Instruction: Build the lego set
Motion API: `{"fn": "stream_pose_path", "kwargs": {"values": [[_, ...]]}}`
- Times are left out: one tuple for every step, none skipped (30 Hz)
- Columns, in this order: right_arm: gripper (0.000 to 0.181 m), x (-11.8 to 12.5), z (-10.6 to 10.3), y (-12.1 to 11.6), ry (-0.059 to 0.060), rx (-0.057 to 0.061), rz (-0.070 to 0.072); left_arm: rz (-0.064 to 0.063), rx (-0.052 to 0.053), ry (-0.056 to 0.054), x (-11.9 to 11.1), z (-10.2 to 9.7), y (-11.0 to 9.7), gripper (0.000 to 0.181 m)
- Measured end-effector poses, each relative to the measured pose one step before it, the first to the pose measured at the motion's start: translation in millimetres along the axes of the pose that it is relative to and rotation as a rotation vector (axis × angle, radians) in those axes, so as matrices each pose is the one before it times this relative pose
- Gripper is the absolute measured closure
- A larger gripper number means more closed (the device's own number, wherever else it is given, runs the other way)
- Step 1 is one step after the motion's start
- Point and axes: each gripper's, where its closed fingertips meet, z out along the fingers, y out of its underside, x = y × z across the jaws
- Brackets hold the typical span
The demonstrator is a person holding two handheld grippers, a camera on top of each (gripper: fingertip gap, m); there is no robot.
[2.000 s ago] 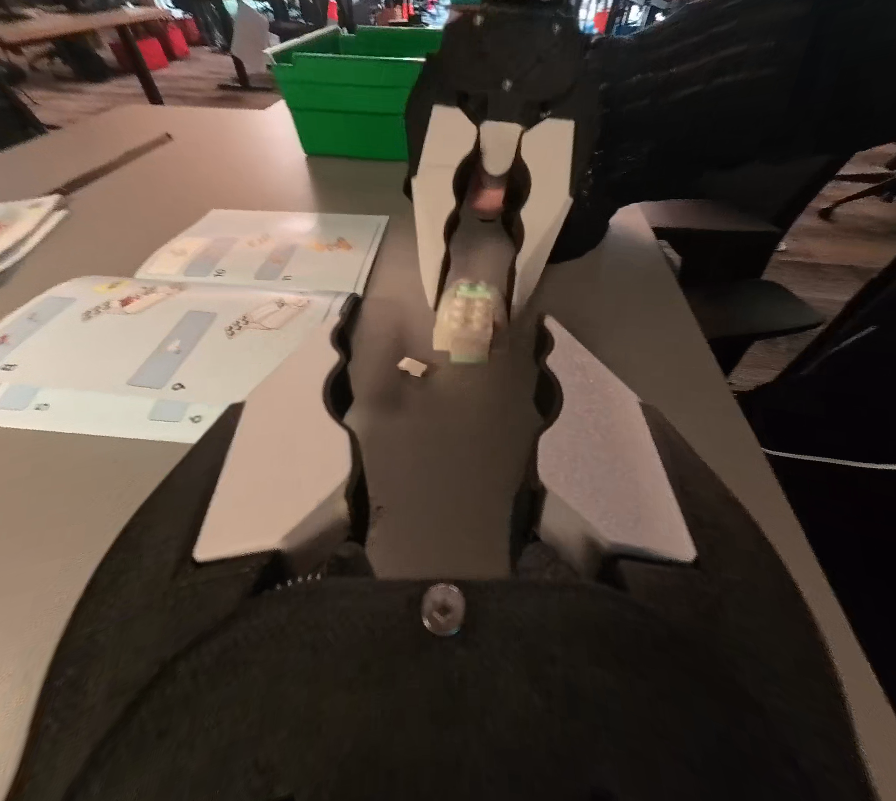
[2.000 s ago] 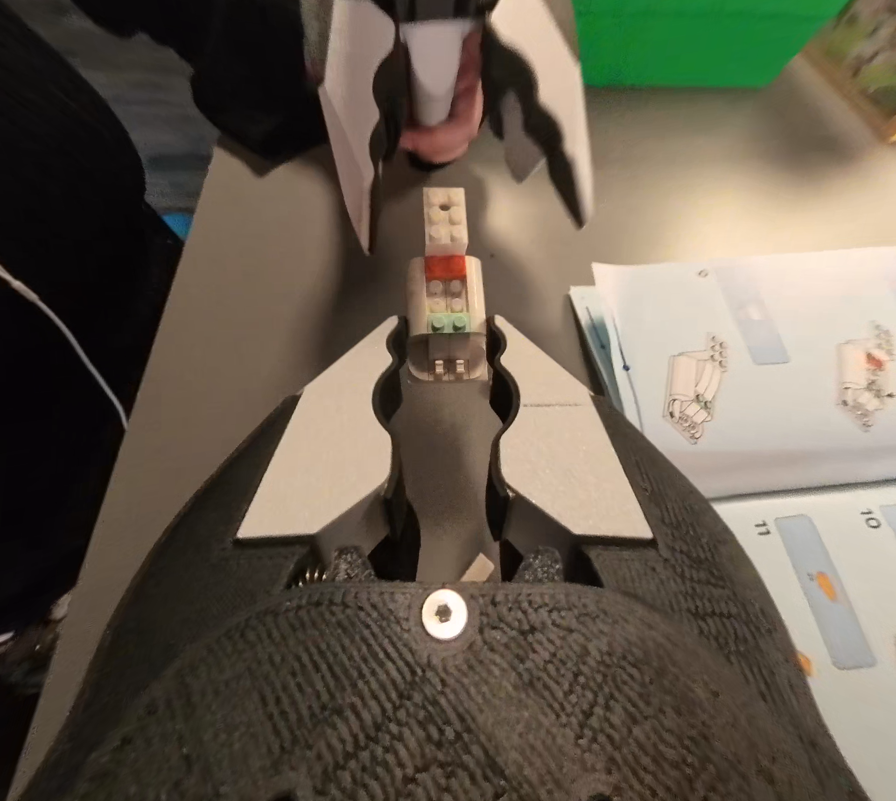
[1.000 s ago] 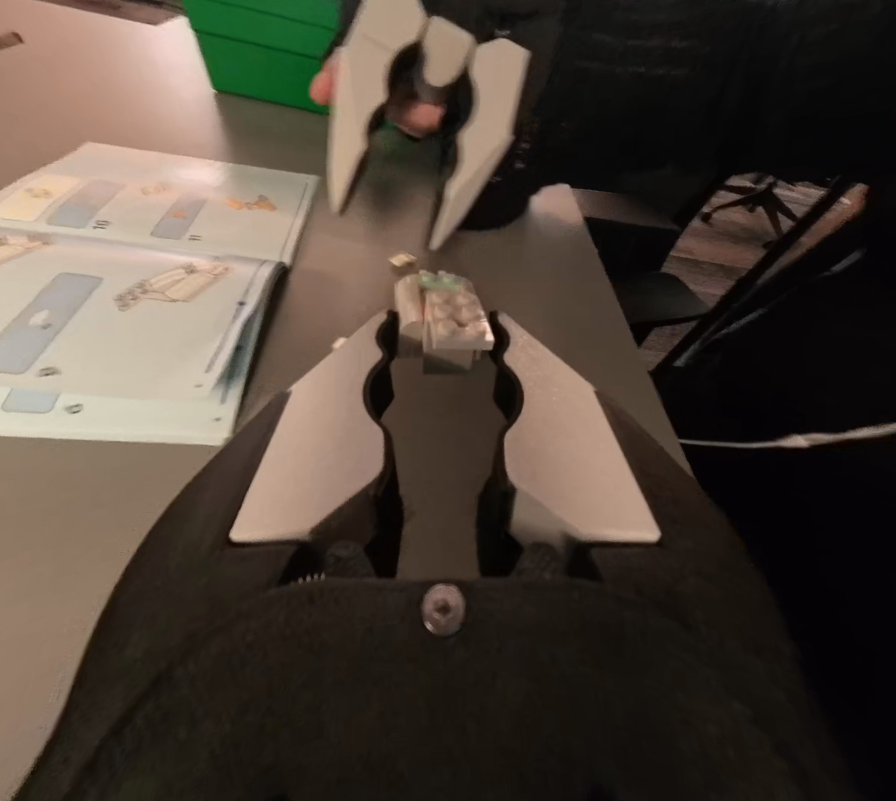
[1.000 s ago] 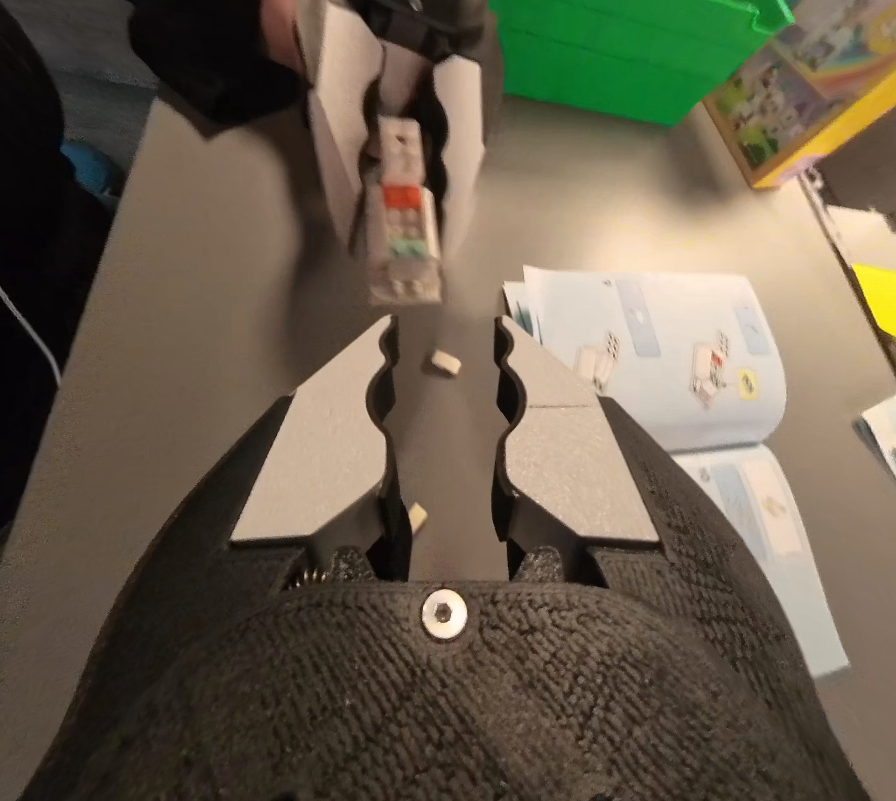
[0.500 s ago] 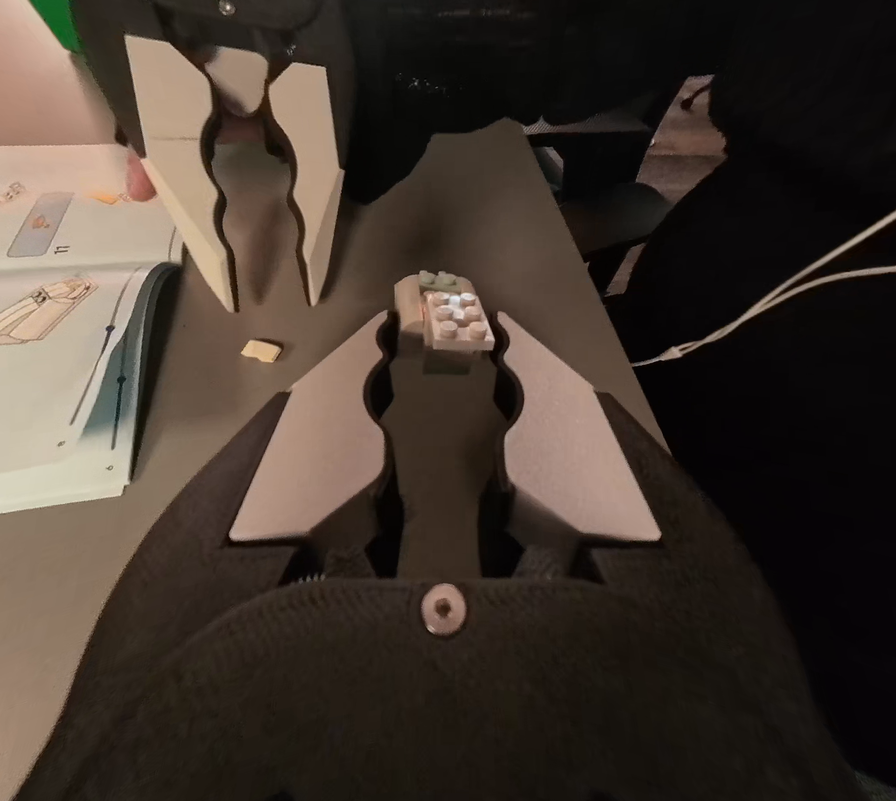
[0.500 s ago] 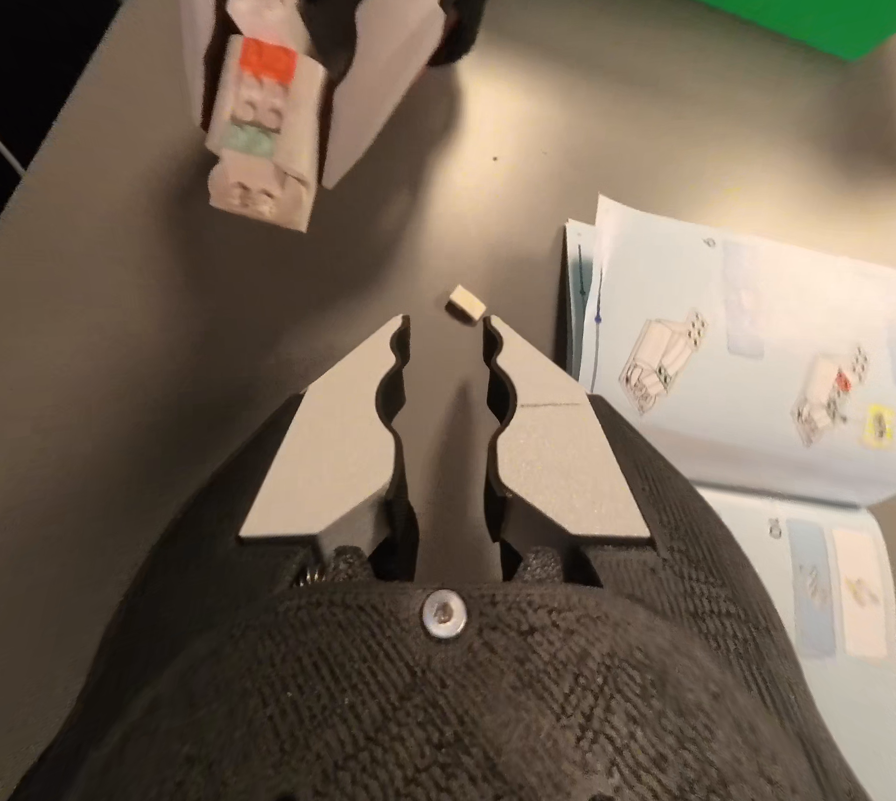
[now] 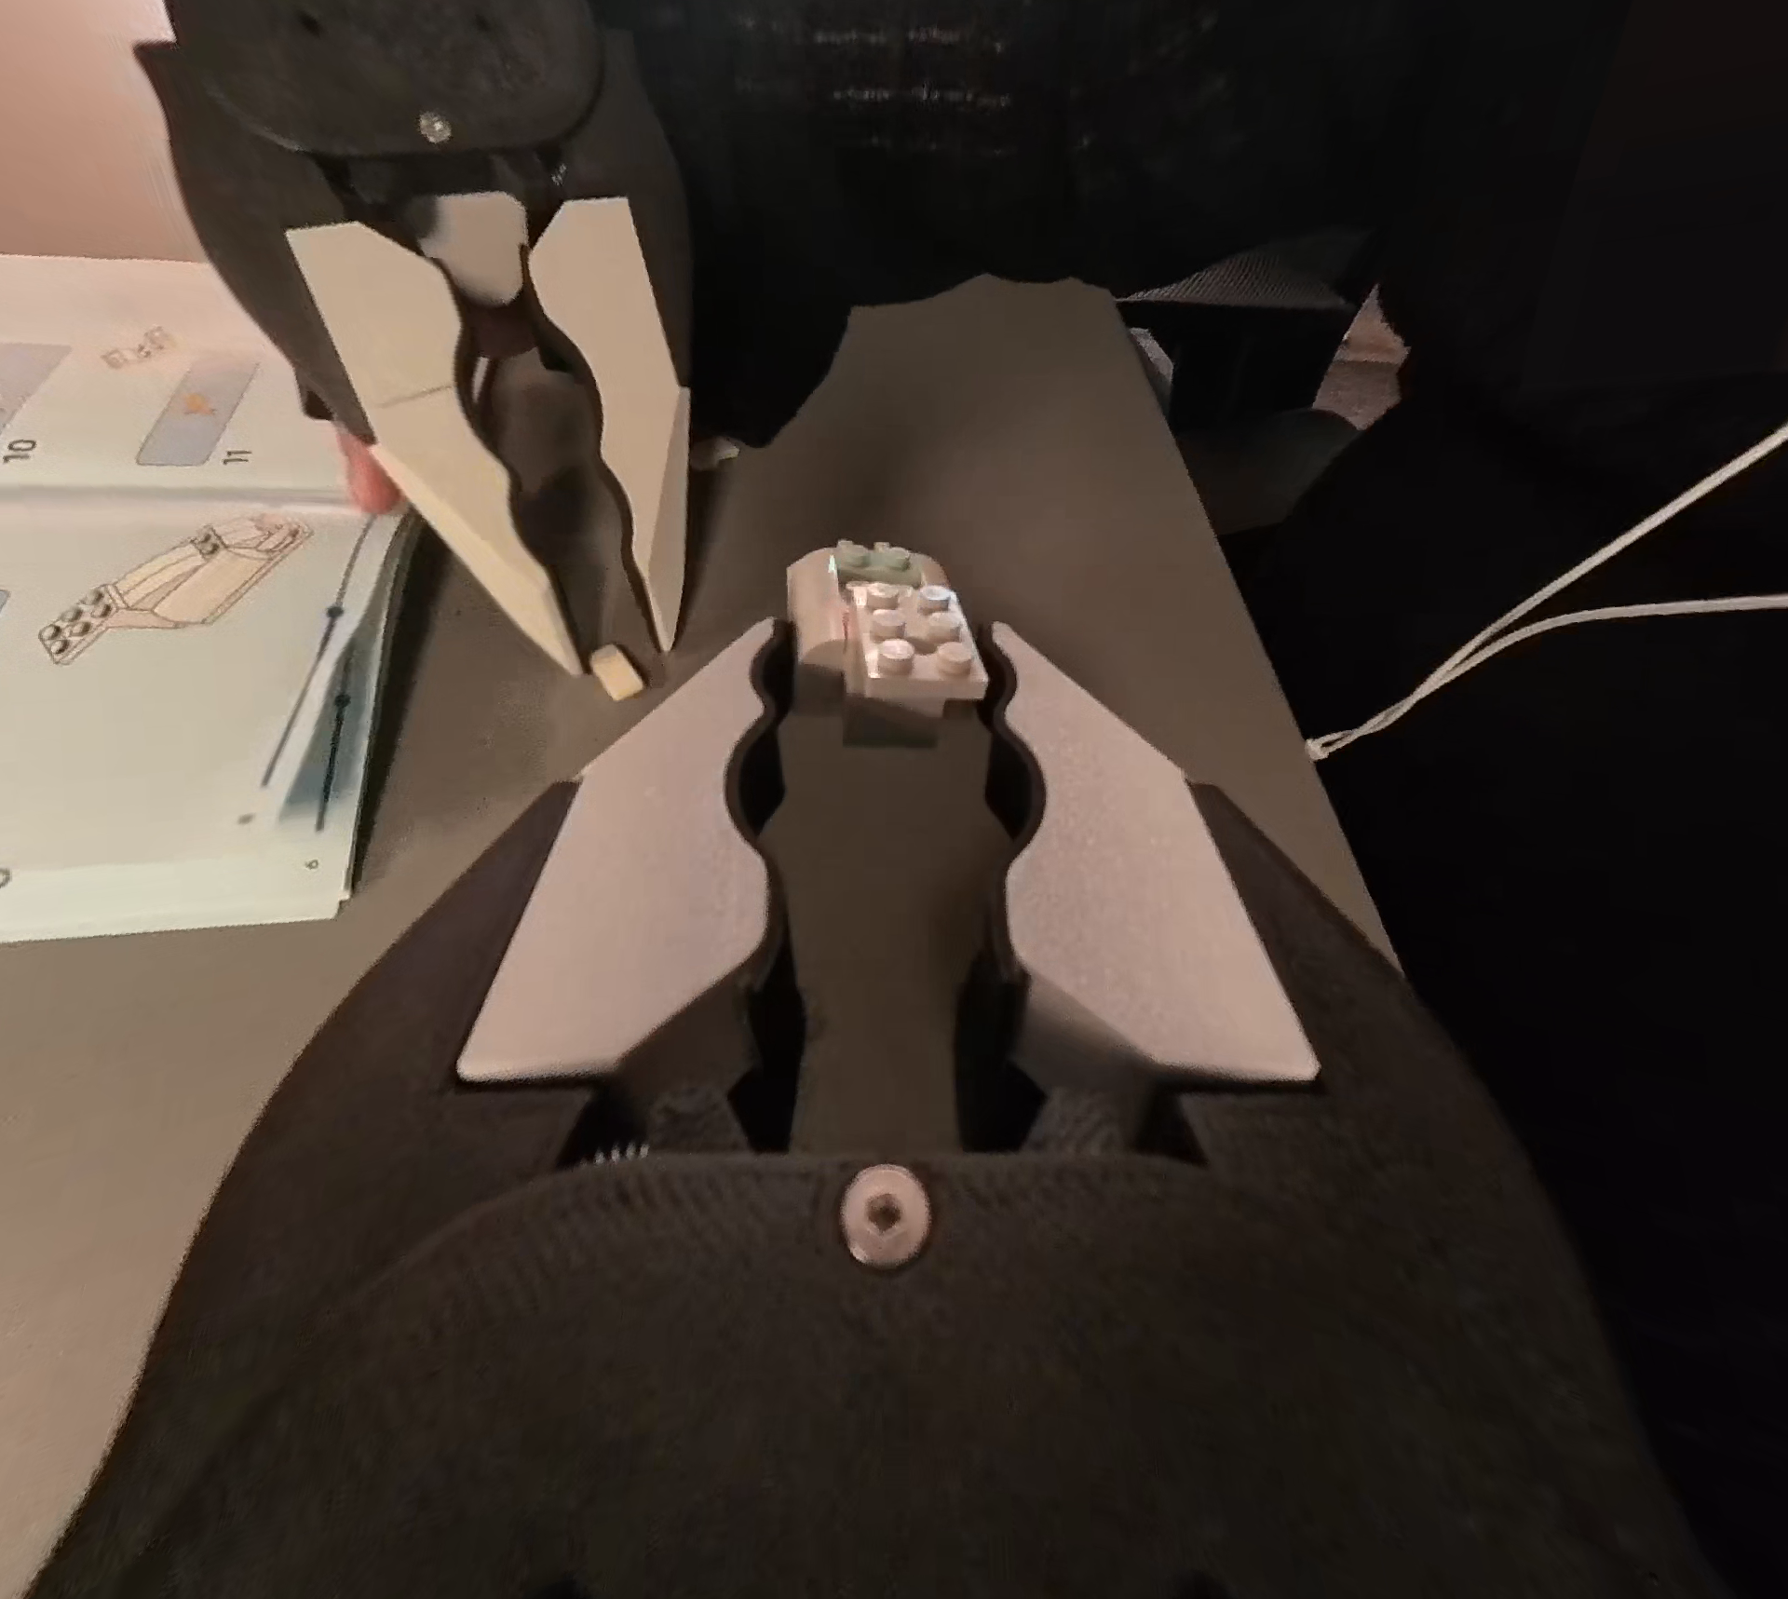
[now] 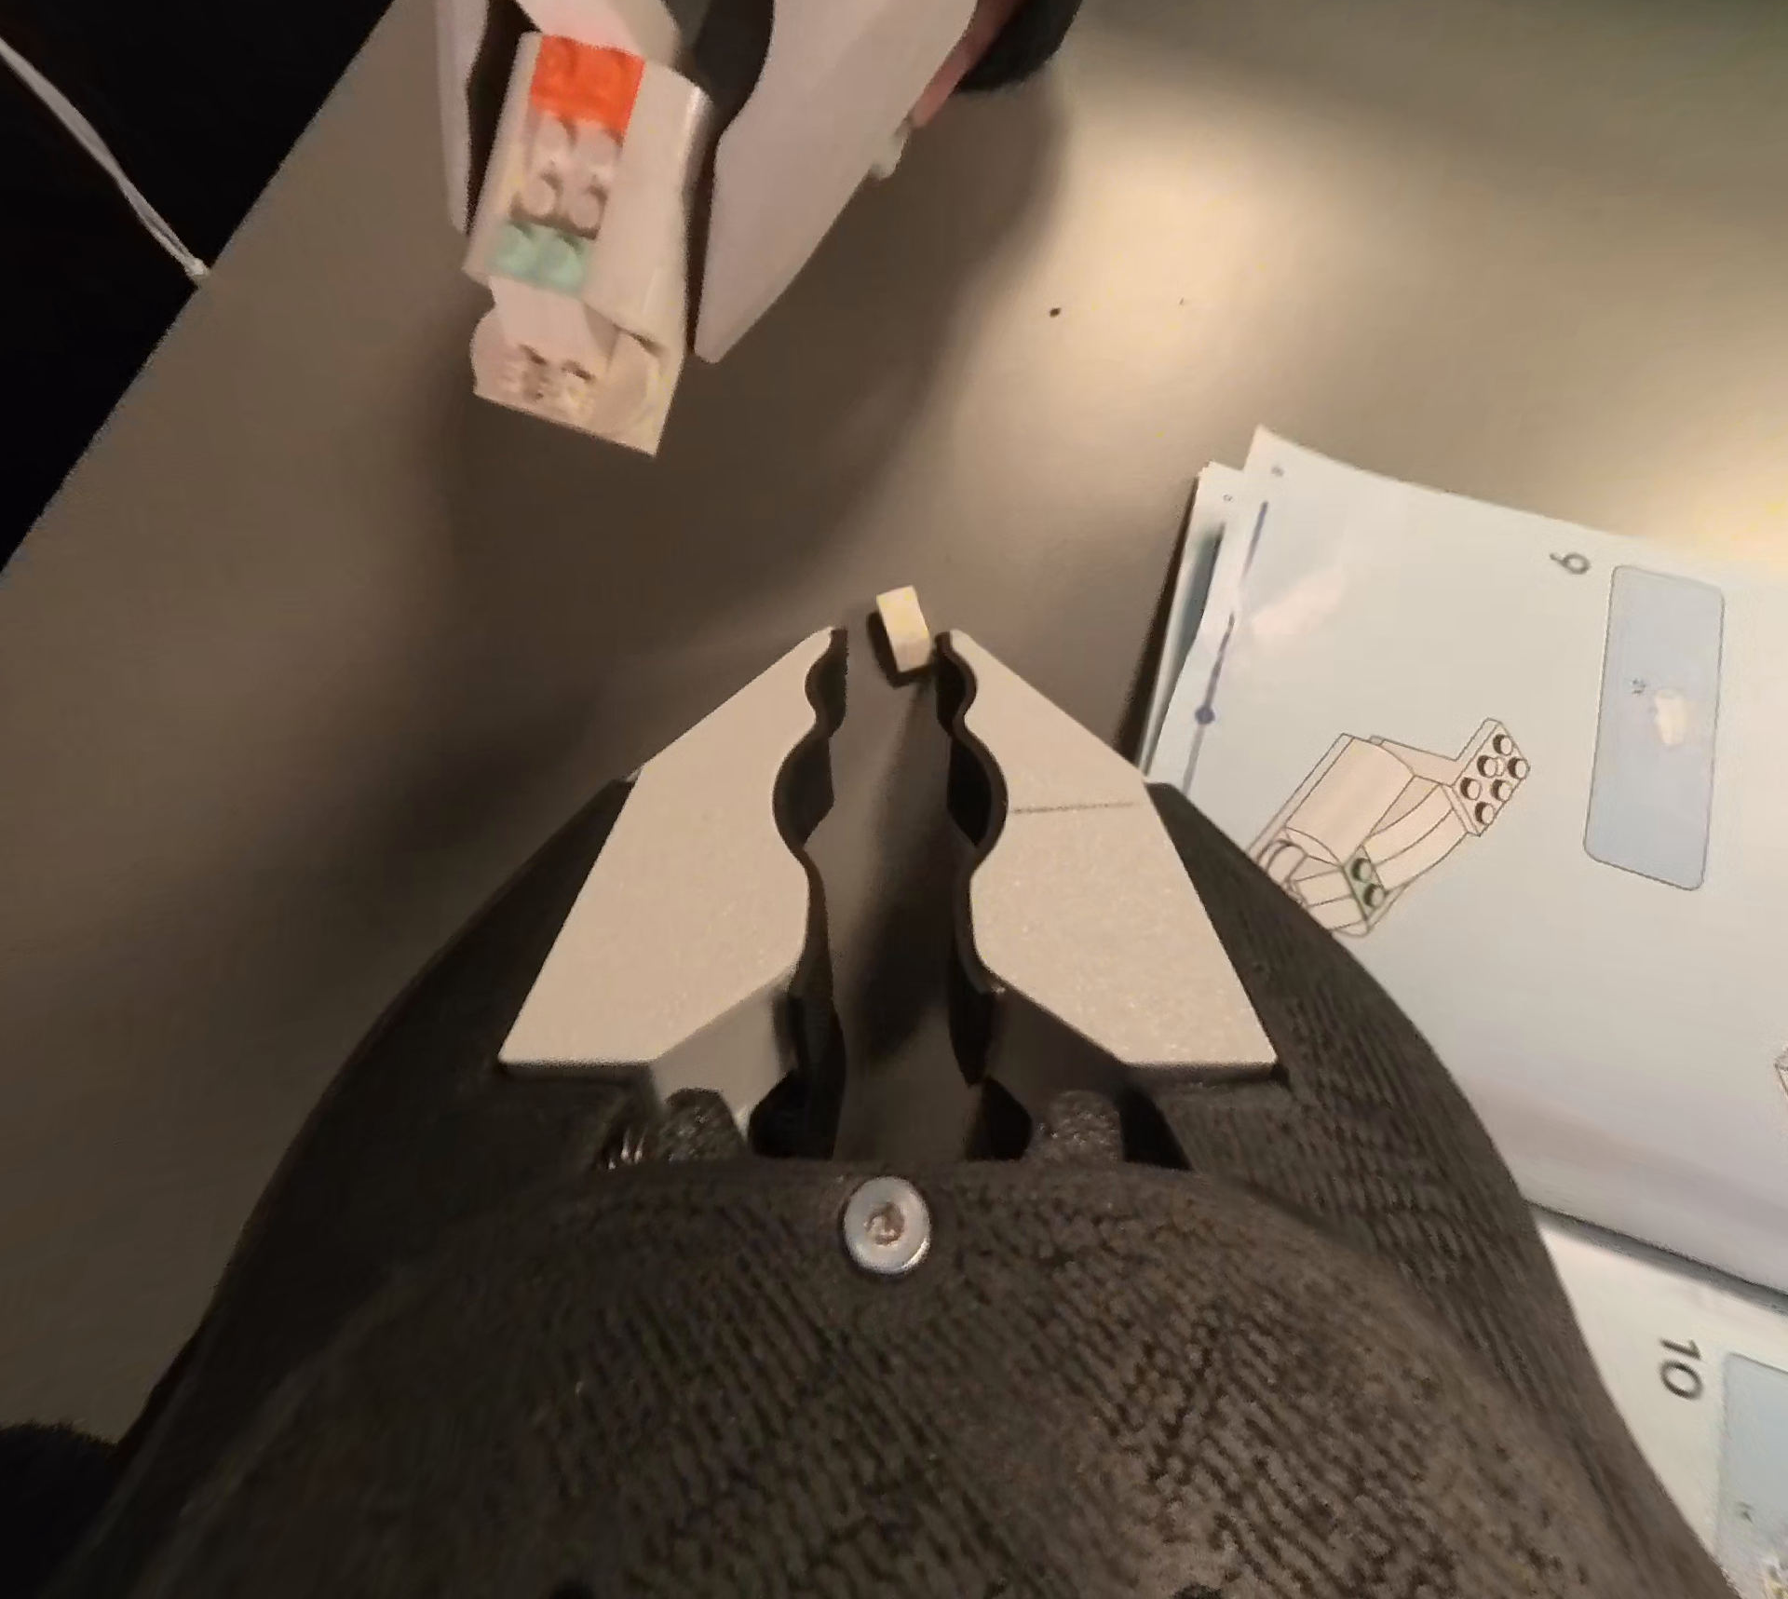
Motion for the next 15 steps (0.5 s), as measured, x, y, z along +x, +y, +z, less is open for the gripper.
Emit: {"fn": "stream_pose_path", "kwargs": {"values": [[0.166,-0.5,-0.37,-0.44,-0.0001,0.0075,-0.0014,-0.0044,0.0022,0.0011,-0.29,-0.25,-0.24,0.144],[0.167,-0.25,-0.05,-0.89,0.0012,0.0092,-0.0018,-0.0019,0.0019,0.0009,-0.13,-0.25,-0.27,0.144],[0.167,-0.37,0.18,-0.43,-0.0002,0.0055,0.0,-0.0007,0.0008,0.0,-0.08,0.01,-0.11,0.144],[0.167,0.47,0.36,0.18,0.0044,0.0004,0.0013,-0.0004,-0.0006,-0.0002,-0.11,0.04,0.14,0.144],[0.167,0.41,0.66,0.27,0.004,-0.001,0.0011,-0.0005,-0.0013,-0.0013,-0.14,0.12,0.09,0.144],[0.167,0.35,0.58,-0.18,0.0027,0.0025,0.0038,-0.0011,-0.0014,-0.0035,-0.65,0.13,0.18,0.144],[0.167,-0.09,0.57,-0.66,-0.0005,0.0053,0.0066,-0.0011,-0.001,-0.003,-0.48,0.12,0.15,0.144],[0.17,0.3,0.59,-0.6,0.0034,0.0061,0.0087,-0.0012,-0.0004,-0.0025,-0.35,0.01,0.03,0.144],[0.175,0.44,0.24,-0.97,0.005,0.0096,0.0121,-0.005,-0.001,-0.0122,-2.04,-0.07,0.16,0.144],[0.175,0.24,-0.87,-3.72,0.0031,0.0303,0.0235,-0.0078,-0.0018,-0.0172,-3.04,-0.18,0.33,0.144],[0.175,2.69,-2.96,-8.05,0.014,0.0637,0.042,-0.0075,0.0022,-0.0129,-2.6,-0.61,-0.16,0.144],[0.175,4.97,-4.89,-8.98,0.0219,0.0696,0.0597,-0.0105,0.0078,-0.0186,-3.39,-0.82,-0.93,0.144],[0.175,4.94,-5.96,-8.36,0.0159,0.0613,0.072,-0.0126,0.0109,-0.0221,-4.2,-1.16,-1.31,0.144],[0.175,3.1,-6.36,-9.42,0.0038,0.0669,0.0753,-0.0119,0.0126,-0.0148,-3.39,-1.35,-1.47,0.144],[0.175,2.55,-5.98,-10.08,0.0019,0.0717,0.0751,-0.013,0.0159,-0.0134,-3.23,-1.42,-1.98,0.144]]}}
